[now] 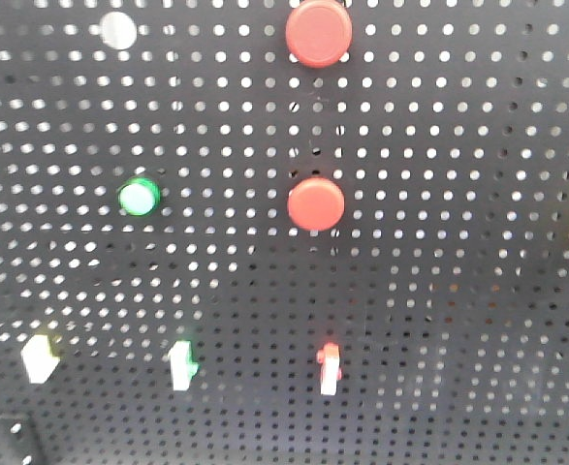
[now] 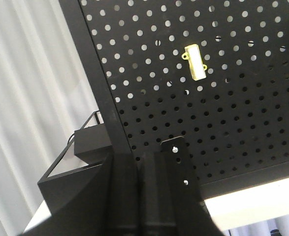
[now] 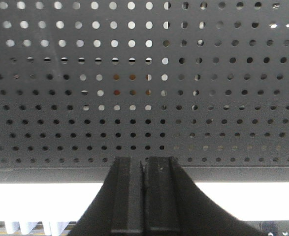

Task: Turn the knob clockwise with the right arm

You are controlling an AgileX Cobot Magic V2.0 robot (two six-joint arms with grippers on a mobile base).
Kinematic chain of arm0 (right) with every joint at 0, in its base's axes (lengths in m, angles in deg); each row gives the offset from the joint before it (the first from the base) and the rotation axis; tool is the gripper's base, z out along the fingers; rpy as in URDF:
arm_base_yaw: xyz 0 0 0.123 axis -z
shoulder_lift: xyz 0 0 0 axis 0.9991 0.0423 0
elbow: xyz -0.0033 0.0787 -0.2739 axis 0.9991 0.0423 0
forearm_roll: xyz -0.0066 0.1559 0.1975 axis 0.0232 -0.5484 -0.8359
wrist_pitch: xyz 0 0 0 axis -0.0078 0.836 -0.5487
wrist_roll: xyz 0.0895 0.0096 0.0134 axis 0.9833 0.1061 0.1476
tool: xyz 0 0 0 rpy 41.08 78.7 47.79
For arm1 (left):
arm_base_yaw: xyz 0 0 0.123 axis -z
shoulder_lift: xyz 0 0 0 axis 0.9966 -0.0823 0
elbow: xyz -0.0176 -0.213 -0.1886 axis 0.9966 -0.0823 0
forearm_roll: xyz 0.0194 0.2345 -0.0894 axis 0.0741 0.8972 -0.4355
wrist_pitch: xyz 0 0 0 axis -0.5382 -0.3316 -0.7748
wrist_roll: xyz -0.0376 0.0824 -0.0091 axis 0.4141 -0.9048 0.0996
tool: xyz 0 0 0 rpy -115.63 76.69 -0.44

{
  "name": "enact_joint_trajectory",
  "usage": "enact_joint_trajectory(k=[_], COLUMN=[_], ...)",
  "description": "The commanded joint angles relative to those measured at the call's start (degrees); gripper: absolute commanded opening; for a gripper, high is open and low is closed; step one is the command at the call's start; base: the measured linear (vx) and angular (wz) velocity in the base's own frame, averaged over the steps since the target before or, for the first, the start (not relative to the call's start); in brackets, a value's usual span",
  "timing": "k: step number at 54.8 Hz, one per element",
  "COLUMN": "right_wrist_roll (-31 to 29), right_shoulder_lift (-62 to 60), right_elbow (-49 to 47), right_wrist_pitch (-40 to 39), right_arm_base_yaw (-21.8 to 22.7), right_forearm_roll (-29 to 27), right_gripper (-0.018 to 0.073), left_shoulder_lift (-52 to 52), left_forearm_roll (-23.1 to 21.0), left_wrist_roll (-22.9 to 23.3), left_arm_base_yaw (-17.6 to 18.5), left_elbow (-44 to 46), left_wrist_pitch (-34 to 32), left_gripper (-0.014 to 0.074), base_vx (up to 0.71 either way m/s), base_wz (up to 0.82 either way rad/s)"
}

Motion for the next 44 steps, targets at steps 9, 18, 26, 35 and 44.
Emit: enact_joint_trajectory(k=[9,18,26,35,44], right_wrist_roll=[-0.22,-0.22,-0.22,-0.22,-0.01], right_shoulder_lift=[-0.66,-0.66,-0.66,-0.66,-0.66], right_elbow=[0.41,0.41,0.41,0.41,-0.22], right_wrist_pitch=[-4.5,-4.5,-4.5,-10.62,-26.2], right_arm_base_yaw=[0.33,0.33,0.33,0.33,0.33], right_forearm_roll=[0.49,0.49,0.49,0.43,0.21], right_gripper=[0.0002,0.0002,0.0002,0.0002,0.0002], left_shoulder_lift=[0.93,0.93,0.93,0.93,0.93], left_forearm_roll=[-0.3,-0.3,-0.3,-0.3,-0.3], left_wrist_roll=[0.22,0.22,0.22,0.22,0.22], left_arm_base_yaw=[0.45,0.45,0.45,0.45,0.45], left_elbow=[-1.87,-1.87,-1.87,-1.87,-1.87], left_wrist_pitch=[-4.33,-4.33,-4.33,-4.33,-4.33], left_gripper=[-0.0006,-0.0006,-0.0006,-0.0006,-0.0006], base_vx=[0.02,-0.01,0.0,0.0,0.0], base_wz=[-0.03,0.02,0.0,0.0,0.0])
